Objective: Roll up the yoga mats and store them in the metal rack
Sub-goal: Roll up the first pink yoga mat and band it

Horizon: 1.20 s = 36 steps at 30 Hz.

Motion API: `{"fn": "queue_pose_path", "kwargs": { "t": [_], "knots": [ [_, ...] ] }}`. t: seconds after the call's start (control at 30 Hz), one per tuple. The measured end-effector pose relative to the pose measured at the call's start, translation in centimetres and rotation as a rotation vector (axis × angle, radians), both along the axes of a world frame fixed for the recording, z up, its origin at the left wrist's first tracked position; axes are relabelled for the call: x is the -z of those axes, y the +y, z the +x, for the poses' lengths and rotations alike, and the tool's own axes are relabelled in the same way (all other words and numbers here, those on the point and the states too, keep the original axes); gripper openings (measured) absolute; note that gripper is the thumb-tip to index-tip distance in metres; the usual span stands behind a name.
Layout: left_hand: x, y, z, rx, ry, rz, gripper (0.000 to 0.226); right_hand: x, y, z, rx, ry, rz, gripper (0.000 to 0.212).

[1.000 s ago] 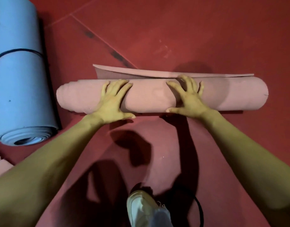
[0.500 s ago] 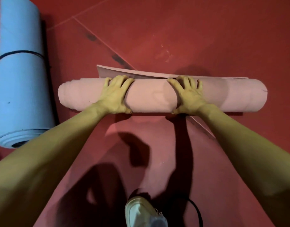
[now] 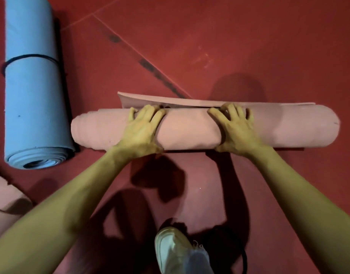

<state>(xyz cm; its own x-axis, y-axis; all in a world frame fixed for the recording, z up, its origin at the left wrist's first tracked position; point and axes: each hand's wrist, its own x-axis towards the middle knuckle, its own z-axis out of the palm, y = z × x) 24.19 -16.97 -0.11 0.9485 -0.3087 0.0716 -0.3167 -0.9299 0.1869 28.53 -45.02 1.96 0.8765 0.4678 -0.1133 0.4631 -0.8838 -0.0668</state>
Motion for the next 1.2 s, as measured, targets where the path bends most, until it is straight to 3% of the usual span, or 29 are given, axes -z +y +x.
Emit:
{"fn": "queue_pose_path", "kwargs": {
  "t": [0.13, 0.3, 0.4, 0.47, 0.6, 0.7, 0.87, 0.97, 1.07, 1.2],
  "knots": [
    [0.5, -0.4, -3.8, 0.016, 0.006, -0.006, 0.104, 0.6, -1.1, -4.0, -0.015, -0.077, 0.024, 0.114],
    [0.7, -0.7, -7.1, 0.034, 0.070, 0.028, 0.114, 0.6, -2.4, -8.1, -0.024, -0.018, 0.049, 0.103],
    [0.3, -0.5, -6.8, 0.059, 0.097, -0.058, 0.110, 0.7, -3.0, -8.7, 0.007, 0.053, 0.161, 0.097],
    [-0.1, 0.0, -5.7, 0.072, 0.145, -0.213, 0.099, 0.9, -3.2, -8.6, 0.027, 0.084, 0.268, 0.090],
    [0.1, 0.9, -3.2, 0.013, 0.057, -0.556, 0.054, 1.5, -2.7, -7.9, 0.239, -0.005, 0.551, 0.048],
    [1.1, -0.4, -2.7, -0.035, -0.126, -0.495, 0.026, 1.9, -1.7, -6.0, 0.304, 0.020, 0.549, 0.047],
    [1.8, -2.3, -2.2, -0.091, -0.133, -0.396, 0.042, 1.1, -2.1, -2.7, 0.111, 0.076, 0.343, 0.095],
    [1.0, -1.6, -0.5, 0.005, -0.051, -0.168, 0.091, 0.7, -2.0, -0.8, 0.004, 0.092, 0.108, 0.125],
    [0.3, -0.6, 1.6, 0.097, 0.049, -0.001, 0.123, 0.2, -1.1, 1.2, 0.024, 0.114, 0.005, 0.134],
    [-0.3, -0.3, 3.9, 0.097, 0.073, 0.131, 0.131, -0.5, -0.4, 3.5, 0.045, 0.164, -0.023, 0.131]
  ]
}}
